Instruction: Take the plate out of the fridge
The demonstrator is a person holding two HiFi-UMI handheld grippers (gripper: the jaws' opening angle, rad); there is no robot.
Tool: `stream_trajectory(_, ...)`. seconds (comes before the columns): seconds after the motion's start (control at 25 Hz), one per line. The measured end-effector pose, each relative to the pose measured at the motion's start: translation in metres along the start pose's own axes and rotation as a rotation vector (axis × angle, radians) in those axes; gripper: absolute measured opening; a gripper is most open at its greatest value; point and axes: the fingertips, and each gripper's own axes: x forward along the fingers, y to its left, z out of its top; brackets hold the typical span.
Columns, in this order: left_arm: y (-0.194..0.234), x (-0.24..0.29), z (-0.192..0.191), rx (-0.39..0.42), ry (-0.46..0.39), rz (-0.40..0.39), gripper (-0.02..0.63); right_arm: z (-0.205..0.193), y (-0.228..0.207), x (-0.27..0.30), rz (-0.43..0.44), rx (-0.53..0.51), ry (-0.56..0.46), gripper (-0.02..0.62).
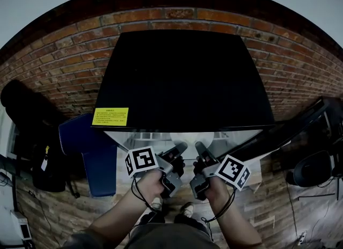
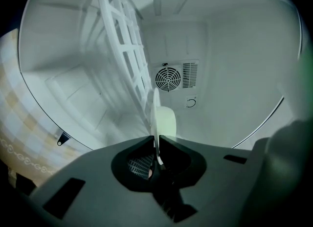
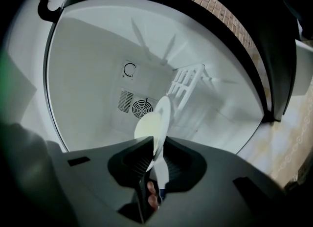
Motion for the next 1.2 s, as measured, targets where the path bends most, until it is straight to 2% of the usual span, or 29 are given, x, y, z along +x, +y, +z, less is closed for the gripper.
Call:
stream_trajectory(0.16,0.001,-0.001,0.0,-0.003,0.007,0.005,0.035,-0.002,-0.002,0.0,0.001,0.087,-0.004,0.054)
stream_trajectory(0.52,0.005,-0.011,-0.006,-0.032,0.011,0.009,0.029,-0.011,-0.004,-0.006,-0.029,0.161,-0.012,0.043)
stream_trajectory(0.8,-0.009,-0.026,-0.01,-0.03,0.005,-0.017,0.029,-0.018,0.013,-0.016,-0.009,0.15,-0.002,0.041)
stream_trajectory(1.2,-0.061,-0.065,-0.025,-0.003,-0.019,-0.092,0.029,-0.028,0.068,-0.051,0.048,0.127,0.001,0.04)
